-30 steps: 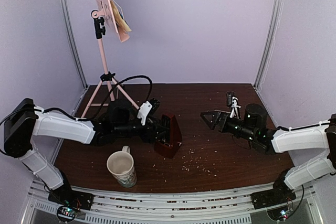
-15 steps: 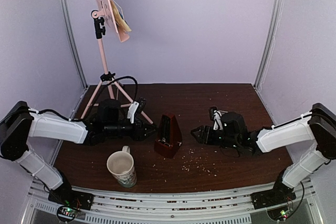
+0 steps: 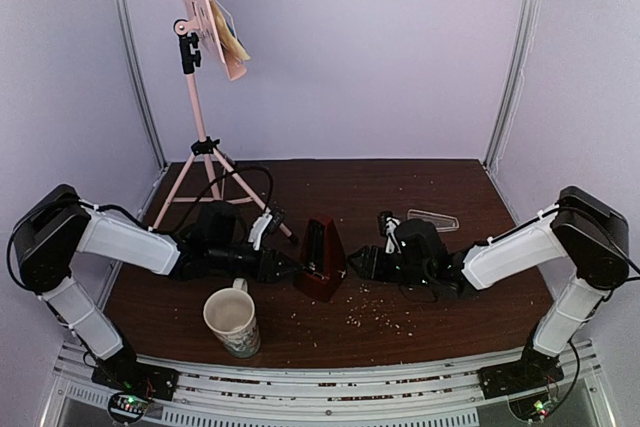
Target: Pack up the instrument practice props
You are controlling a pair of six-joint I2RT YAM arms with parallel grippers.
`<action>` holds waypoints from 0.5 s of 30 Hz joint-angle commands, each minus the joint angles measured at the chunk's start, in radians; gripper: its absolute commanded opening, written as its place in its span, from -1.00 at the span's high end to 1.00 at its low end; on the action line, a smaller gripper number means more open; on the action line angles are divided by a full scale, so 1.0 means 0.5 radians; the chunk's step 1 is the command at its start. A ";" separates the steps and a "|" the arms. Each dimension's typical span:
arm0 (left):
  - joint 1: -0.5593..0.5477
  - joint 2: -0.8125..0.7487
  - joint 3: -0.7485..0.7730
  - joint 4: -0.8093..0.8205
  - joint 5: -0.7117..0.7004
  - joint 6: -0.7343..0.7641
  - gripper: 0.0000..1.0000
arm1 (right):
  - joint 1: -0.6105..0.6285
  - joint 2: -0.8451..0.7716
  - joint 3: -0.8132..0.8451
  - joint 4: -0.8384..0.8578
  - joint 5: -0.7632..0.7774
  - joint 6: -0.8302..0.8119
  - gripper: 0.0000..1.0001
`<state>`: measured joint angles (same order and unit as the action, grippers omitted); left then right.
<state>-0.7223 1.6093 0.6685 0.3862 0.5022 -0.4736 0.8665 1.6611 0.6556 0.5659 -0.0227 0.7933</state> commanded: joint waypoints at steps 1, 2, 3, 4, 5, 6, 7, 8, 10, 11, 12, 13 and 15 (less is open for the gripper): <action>0.010 0.043 0.077 0.016 0.058 0.033 -0.05 | 0.012 0.047 0.056 0.057 0.011 0.026 -0.12; 0.012 0.045 0.084 -0.001 0.038 0.047 -0.05 | 0.013 0.056 0.059 0.061 0.009 0.027 -0.12; 0.012 0.048 0.088 -0.017 0.016 0.056 -0.06 | 0.015 0.064 0.062 0.065 0.006 0.028 -0.11; 0.012 0.045 0.089 -0.032 -0.015 0.073 -0.06 | 0.014 0.070 0.064 0.067 0.003 0.027 -0.11; 0.010 0.035 0.087 -0.040 -0.057 0.086 -0.05 | 0.014 0.073 0.066 0.071 0.001 0.027 -0.11; 0.010 0.023 0.082 -0.039 -0.092 0.096 -0.06 | 0.013 0.080 0.071 0.077 -0.005 0.032 -0.11; 0.012 0.010 0.075 -0.035 -0.121 0.109 -0.06 | 0.013 0.084 0.070 0.081 -0.009 0.031 -0.11; 0.010 0.002 0.070 -0.025 -0.137 0.116 -0.07 | 0.014 0.086 0.069 0.085 -0.014 0.035 -0.10; 0.011 0.011 0.078 -0.009 -0.137 0.130 -0.11 | 0.013 0.095 0.075 0.091 -0.021 0.036 -0.08; 0.012 0.031 0.091 -0.013 -0.136 0.131 -0.12 | 0.013 0.098 0.079 0.090 -0.025 0.035 -0.07; 0.012 0.047 0.103 -0.013 -0.135 0.131 -0.13 | 0.013 0.103 0.083 0.091 -0.029 0.035 -0.06; 0.011 0.062 0.114 -0.004 -0.123 0.131 -0.14 | 0.013 0.104 0.082 0.095 -0.033 0.038 -0.04; 0.011 0.087 0.134 0.024 -0.083 0.134 -0.15 | 0.017 0.108 0.084 0.097 -0.034 0.036 -0.03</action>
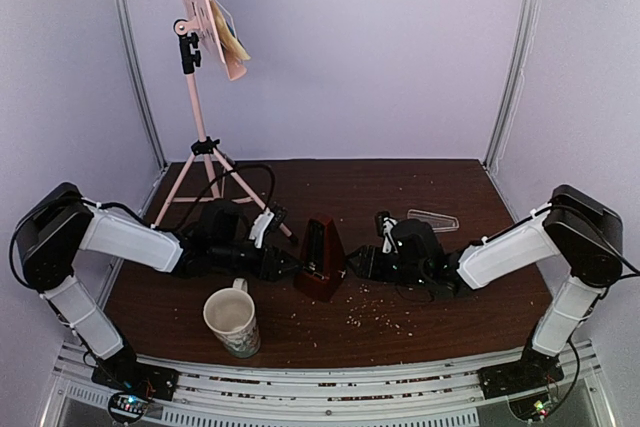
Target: Pack up the instrument practice props
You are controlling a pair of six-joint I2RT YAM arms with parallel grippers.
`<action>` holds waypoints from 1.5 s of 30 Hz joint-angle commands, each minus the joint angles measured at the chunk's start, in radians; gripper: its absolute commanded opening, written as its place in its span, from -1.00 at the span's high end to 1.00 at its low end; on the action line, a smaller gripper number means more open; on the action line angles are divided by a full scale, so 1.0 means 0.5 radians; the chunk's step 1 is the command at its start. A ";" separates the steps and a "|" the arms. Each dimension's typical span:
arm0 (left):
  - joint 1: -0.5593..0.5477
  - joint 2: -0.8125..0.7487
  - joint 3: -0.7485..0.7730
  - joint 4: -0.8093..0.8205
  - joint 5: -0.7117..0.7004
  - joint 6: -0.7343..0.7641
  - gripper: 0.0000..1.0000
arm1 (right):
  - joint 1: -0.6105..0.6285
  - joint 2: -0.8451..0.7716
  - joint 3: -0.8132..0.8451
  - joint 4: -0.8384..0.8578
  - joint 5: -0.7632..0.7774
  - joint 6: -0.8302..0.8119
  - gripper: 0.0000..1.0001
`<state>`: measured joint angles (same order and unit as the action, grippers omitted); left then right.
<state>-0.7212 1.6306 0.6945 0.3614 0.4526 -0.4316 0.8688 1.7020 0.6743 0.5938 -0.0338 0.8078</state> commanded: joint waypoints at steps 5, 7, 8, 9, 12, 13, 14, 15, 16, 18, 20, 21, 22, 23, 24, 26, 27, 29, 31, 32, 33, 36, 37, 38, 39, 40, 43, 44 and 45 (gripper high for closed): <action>0.009 0.100 0.120 0.083 0.074 0.059 -0.15 | 0.012 0.037 0.055 0.053 -0.013 0.009 -0.01; 0.009 0.109 0.111 0.078 0.070 0.054 -0.15 | 0.012 0.040 0.063 0.047 -0.005 0.004 -0.01; 0.008 0.112 0.103 0.080 0.070 0.047 -0.15 | 0.013 0.038 0.065 0.039 0.002 0.000 -0.01; 0.007 0.108 0.091 0.087 0.073 0.038 -0.15 | 0.013 0.034 0.068 0.037 0.012 -0.003 -0.01; -0.005 0.104 0.050 0.140 0.089 0.007 -0.15 | 0.012 0.031 0.082 0.019 0.024 -0.019 -0.01; -0.016 0.109 0.045 0.155 0.100 0.000 -0.15 | 0.011 0.029 0.086 0.014 0.025 -0.023 0.00; -0.024 0.108 0.040 0.170 0.114 -0.002 -0.15 | 0.012 0.031 0.093 0.009 0.025 -0.027 0.00; -0.035 0.108 0.036 0.180 0.116 -0.006 -0.15 | 0.013 0.032 0.100 0.004 0.025 -0.031 -0.01; -0.051 0.109 0.037 0.189 0.114 -0.010 -0.15 | 0.012 0.032 0.106 -0.001 0.027 -0.036 0.00; -0.072 0.120 0.037 0.201 0.119 -0.023 -0.14 | 0.011 0.031 0.115 -0.015 0.033 -0.040 0.00; -0.087 0.130 0.035 0.197 0.125 -0.039 -0.14 | 0.009 0.029 0.127 -0.026 0.041 -0.049 0.00; -0.095 0.132 0.032 0.199 0.127 -0.048 -0.14 | 0.011 0.031 0.131 -0.030 0.045 -0.053 0.00; -0.103 0.133 0.019 0.208 0.126 -0.059 -0.14 | 0.008 0.026 0.133 -0.033 0.048 -0.054 0.00; -0.115 0.130 0.008 0.221 0.126 -0.069 -0.14 | 0.010 0.028 0.137 -0.036 0.051 -0.057 0.00; -0.127 0.129 -0.002 0.241 0.126 -0.084 -0.14 | 0.010 0.030 0.142 -0.037 0.052 -0.059 0.00; -0.154 0.132 -0.021 0.281 0.129 -0.111 -0.14 | 0.007 0.034 0.151 -0.037 0.052 -0.060 0.00; -0.167 0.136 -0.026 0.300 0.129 -0.123 -0.14 | 0.006 0.037 0.156 -0.037 0.052 -0.062 0.00; -0.194 0.141 -0.033 0.329 0.129 -0.148 -0.14 | 0.008 0.047 0.163 -0.040 0.049 -0.065 0.00; -0.212 0.139 -0.042 0.368 0.134 -0.173 -0.14 | 0.006 0.048 0.165 -0.039 0.051 -0.065 -0.01; -0.222 0.140 -0.045 0.391 0.142 -0.184 -0.14 | 0.007 0.045 0.165 -0.041 0.054 -0.066 -0.02; -0.228 0.139 -0.045 0.407 0.144 -0.191 -0.14 | 0.007 0.040 0.166 -0.045 0.059 -0.068 -0.04; -0.233 0.109 -0.041 0.383 0.099 -0.186 -0.14 | -0.001 0.013 0.165 -0.082 0.081 -0.085 -0.11; -0.234 0.075 -0.045 0.366 0.065 -0.158 -0.16 | -0.008 -0.007 0.163 -0.106 0.096 -0.094 -0.14; -0.232 0.037 -0.037 0.326 0.029 -0.129 -0.20 | -0.015 -0.036 0.155 -0.137 0.116 -0.103 -0.18; -0.231 -0.005 -0.015 0.270 -0.021 -0.084 -0.25 | -0.024 -0.078 0.146 -0.170 0.146 -0.116 -0.22; -0.232 -0.047 0.018 0.163 -0.084 -0.033 -0.30 | -0.045 -0.126 0.129 -0.214 0.177 -0.132 -0.27; -0.223 -0.183 0.174 -0.100 -0.200 0.114 -0.44 | -0.114 -0.300 0.088 -0.398 0.298 -0.188 -0.38; -0.213 -0.238 0.237 -0.187 -0.225 0.164 -0.49 | -0.148 -0.387 0.076 -0.467 0.330 -0.218 -0.42; -0.195 -0.261 0.304 -0.285 -0.240 0.206 -0.52 | -0.182 -0.456 0.070 -0.543 0.363 -0.236 -0.45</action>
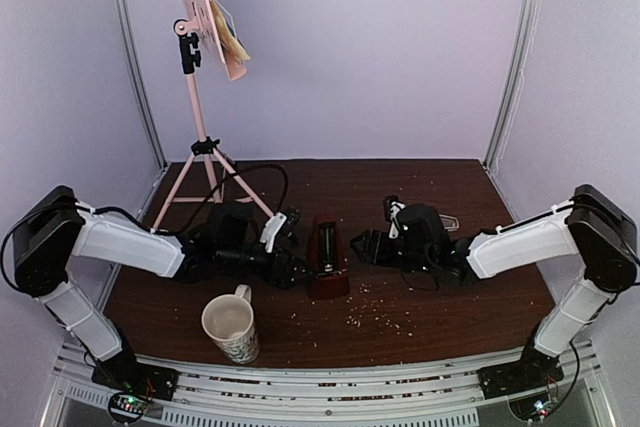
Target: Pack up the instrument practice props
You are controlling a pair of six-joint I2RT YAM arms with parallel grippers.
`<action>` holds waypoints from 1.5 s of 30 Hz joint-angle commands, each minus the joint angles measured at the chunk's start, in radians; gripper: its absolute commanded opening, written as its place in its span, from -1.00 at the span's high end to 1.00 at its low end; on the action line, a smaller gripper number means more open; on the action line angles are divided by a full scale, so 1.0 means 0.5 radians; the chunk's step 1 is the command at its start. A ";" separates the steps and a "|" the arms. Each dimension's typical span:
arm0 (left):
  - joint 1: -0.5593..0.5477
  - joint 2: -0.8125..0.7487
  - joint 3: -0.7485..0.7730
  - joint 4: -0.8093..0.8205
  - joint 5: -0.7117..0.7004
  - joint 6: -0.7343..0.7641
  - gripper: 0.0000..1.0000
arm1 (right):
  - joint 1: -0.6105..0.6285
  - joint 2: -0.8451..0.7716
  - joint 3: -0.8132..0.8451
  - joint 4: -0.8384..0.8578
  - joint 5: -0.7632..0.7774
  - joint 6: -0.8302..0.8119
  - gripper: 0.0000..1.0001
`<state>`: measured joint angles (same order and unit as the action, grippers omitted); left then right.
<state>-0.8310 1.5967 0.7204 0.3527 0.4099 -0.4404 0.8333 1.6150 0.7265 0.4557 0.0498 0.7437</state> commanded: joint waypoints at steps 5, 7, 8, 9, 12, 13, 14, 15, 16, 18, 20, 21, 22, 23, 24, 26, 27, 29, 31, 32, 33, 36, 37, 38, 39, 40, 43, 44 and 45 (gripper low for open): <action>0.239 -0.327 0.622 -0.756 -0.089 0.321 -0.63 | -0.374 -0.557 -0.073 -0.616 0.309 -0.237 -0.57; 0.358 -0.353 0.758 -0.927 0.004 0.320 -0.65 | -0.532 -0.587 -0.048 -0.753 0.259 -0.282 -0.58; 0.418 -0.368 0.817 -0.993 0.067 0.324 -0.65 | -0.611 -0.579 -0.021 -0.824 0.222 -0.310 -0.58; 0.472 -0.386 0.870 -1.053 0.114 0.334 -0.66 | -0.694 -0.564 0.009 -0.891 0.180 -0.340 -0.58; 0.623 -0.447 1.021 -1.240 0.161 0.470 -0.68 | -0.961 -0.458 0.126 -1.022 0.030 -0.448 -0.57; 0.650 -0.482 1.042 -1.313 0.073 0.548 -0.69 | -1.032 -0.415 0.154 -1.050 -0.030 -0.486 -0.56; 0.666 -0.505 1.043 -1.342 -0.053 0.612 -0.70 | -1.095 -0.370 0.187 -1.062 -0.063 -0.525 -0.55; 0.677 -0.554 1.024 -1.349 -0.186 0.649 -0.71 | -1.148 -0.321 0.216 -1.076 -0.074 -0.554 -0.53; 0.685 -0.594 0.982 -1.333 -0.286 0.674 -0.71 | -1.195 -0.256 0.250 -1.085 -0.072 -0.600 -0.53; 0.688 -0.712 0.838 -1.206 -0.410 0.717 -0.73 | -1.290 -0.154 0.315 -1.110 -0.088 -0.648 -0.50; 0.690 -0.829 0.642 -1.010 -0.497 0.725 -0.79 | -1.370 -0.042 0.380 -1.128 -0.119 -0.684 -0.42; 0.691 -0.868 0.540 -0.905 -0.512 0.724 -0.83 | -1.399 0.016 0.418 -1.147 -0.137 -0.702 -0.36; 0.695 -0.882 0.492 -0.859 -0.506 0.711 -0.84 | -1.420 0.069 0.450 -1.166 -0.155 -0.732 -0.31; 0.697 -0.871 0.491 -0.877 -0.482 0.710 -0.84 | -1.434 0.121 0.489 -1.189 -0.169 -0.756 -0.27; 0.699 -0.853 0.510 -0.912 -0.446 0.719 -0.84 | -1.443 0.166 0.528 -1.218 -0.184 -0.774 -0.23; 0.698 -0.828 0.504 -0.920 -0.419 0.714 -0.84 | -1.453 0.256 0.583 -1.242 -0.223 -0.782 -0.16; 0.698 -0.821 0.505 -0.919 -0.403 0.714 -0.84 | -1.455 0.290 0.607 -1.245 -0.239 -0.783 -0.12; 0.697 -0.823 0.504 -0.936 -0.391 0.718 -0.83 | -1.454 0.346 0.633 -1.241 -0.244 -0.784 -0.05; 0.697 -0.843 0.486 -0.921 -0.396 0.720 -0.84 | -1.458 0.378 0.652 -1.234 -0.228 -0.790 0.01; 0.698 -0.853 0.479 -0.916 -0.398 0.719 -0.84 | -1.456 0.392 0.663 -1.233 -0.220 -0.798 0.04; 0.696 -0.859 0.474 -0.913 -0.399 0.721 -0.84 | -1.458 0.404 0.673 -1.233 -0.223 -0.806 0.09; 0.698 -0.851 0.468 -0.914 -0.390 0.718 -0.85 | -1.458 0.445 0.708 -1.233 -0.234 -0.821 0.26; 0.697 -0.846 0.470 -0.914 -0.385 0.718 -0.85 | -1.458 0.457 0.718 -1.232 -0.237 -0.824 0.28; 0.696 -0.839 0.471 -0.912 -0.376 0.718 -0.85 | -1.458 0.476 0.728 -1.231 -0.236 -0.827 0.30; 0.696 -0.830 0.474 -0.915 -0.371 0.718 -0.85 | -1.458 0.488 0.737 -1.230 -0.236 -0.828 0.32; 0.696 -0.825 0.474 -0.915 -0.365 0.716 -0.85 | -1.457 0.496 0.744 -1.228 -0.235 -0.828 0.36; 0.696 -0.807 0.478 -0.915 -0.354 0.714 -0.85 | -1.457 0.516 0.755 -1.223 -0.227 -0.827 0.42; 0.698 -0.805 0.479 -0.915 -0.352 0.712 -0.85 | -1.458 0.517 0.756 -1.220 -0.222 -0.826 0.43; 0.696 -0.802 0.479 -0.914 -0.353 0.714 -0.85 | -1.457 0.516 0.756 -1.217 -0.219 -0.824 0.44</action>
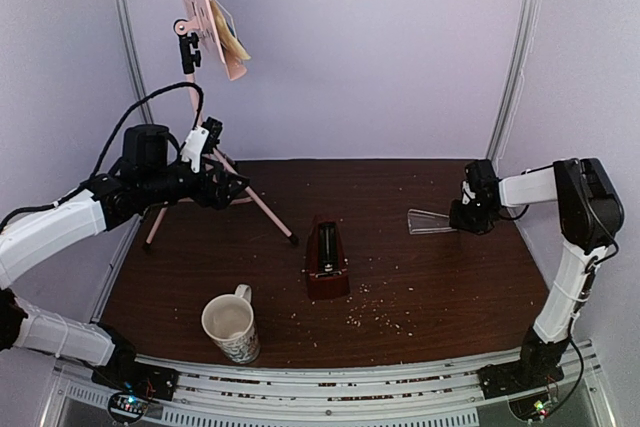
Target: Pack up the instrument practice props
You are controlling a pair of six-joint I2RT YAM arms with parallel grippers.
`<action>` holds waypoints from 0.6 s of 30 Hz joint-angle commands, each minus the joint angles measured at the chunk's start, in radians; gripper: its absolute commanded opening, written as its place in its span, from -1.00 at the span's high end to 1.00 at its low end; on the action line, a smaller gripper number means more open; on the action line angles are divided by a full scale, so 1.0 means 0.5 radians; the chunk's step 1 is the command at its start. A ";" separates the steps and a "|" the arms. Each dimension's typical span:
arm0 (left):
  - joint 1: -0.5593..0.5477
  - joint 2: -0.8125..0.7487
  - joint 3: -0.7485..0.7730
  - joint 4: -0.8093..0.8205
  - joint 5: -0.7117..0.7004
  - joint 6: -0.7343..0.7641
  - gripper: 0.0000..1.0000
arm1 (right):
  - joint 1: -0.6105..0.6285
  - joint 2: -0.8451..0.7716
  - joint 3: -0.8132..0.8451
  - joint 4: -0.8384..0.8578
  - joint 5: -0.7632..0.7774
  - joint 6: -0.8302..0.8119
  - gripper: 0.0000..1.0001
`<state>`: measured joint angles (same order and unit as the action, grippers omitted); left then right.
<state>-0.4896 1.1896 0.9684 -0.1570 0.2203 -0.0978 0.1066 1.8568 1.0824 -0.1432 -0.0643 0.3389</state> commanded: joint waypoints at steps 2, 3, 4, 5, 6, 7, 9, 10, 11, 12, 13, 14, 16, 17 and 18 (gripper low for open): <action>0.015 0.017 -0.017 0.103 0.026 0.028 -0.85 | -0.005 0.025 0.036 -0.010 0.024 -0.010 0.49; 0.014 0.020 -0.017 0.104 0.026 0.028 -0.85 | -0.007 0.016 0.032 -0.002 0.031 -0.007 0.53; 0.015 0.027 -0.017 0.104 0.028 0.027 -0.85 | -0.006 0.008 0.030 0.003 0.037 -0.004 0.55; 0.015 0.029 -0.017 0.104 0.029 0.029 -0.85 | -0.008 -0.001 0.029 0.011 0.033 0.001 0.57; 0.014 0.032 -0.019 0.103 0.033 0.029 -0.85 | -0.005 -0.011 0.026 0.015 0.023 0.003 0.57; 0.013 0.034 -0.017 0.102 0.035 0.029 -0.85 | -0.007 -0.025 0.025 0.019 0.006 0.005 0.56; 0.014 0.043 -0.019 0.103 0.038 0.030 -0.85 | -0.007 -0.044 0.025 0.020 -0.002 0.007 0.46; 0.015 0.047 -0.017 0.102 0.038 0.030 -0.85 | -0.008 -0.053 0.024 0.020 0.006 0.006 0.42; 0.014 0.050 -0.017 0.102 0.041 0.028 -0.85 | -0.007 -0.061 0.022 0.020 0.017 0.009 0.40; 0.014 0.050 -0.016 0.102 0.041 0.029 -0.85 | -0.010 -0.071 0.021 0.020 0.029 0.009 0.40; 0.016 0.053 -0.018 0.102 0.044 0.028 -0.85 | -0.009 -0.079 0.018 0.020 0.039 0.012 0.40; 0.013 0.051 -0.017 0.102 0.044 0.027 -0.85 | -0.012 -0.085 0.014 0.023 0.045 0.015 0.39; 0.015 0.057 -0.016 0.102 0.044 0.028 -0.85 | -0.017 -0.095 0.001 0.037 0.044 0.024 0.40; 0.014 0.061 -0.016 0.102 0.048 0.027 -0.85 | -0.017 -0.096 -0.006 0.043 0.043 0.027 0.42; 0.014 0.063 -0.019 0.102 0.047 0.027 -0.85 | -0.017 -0.096 -0.009 0.046 0.052 0.030 0.45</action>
<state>-0.4896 1.2102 0.9684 -0.1566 0.2268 -0.0975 0.1051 1.8481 1.0821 -0.1280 -0.0608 0.3443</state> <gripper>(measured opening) 0.924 0.293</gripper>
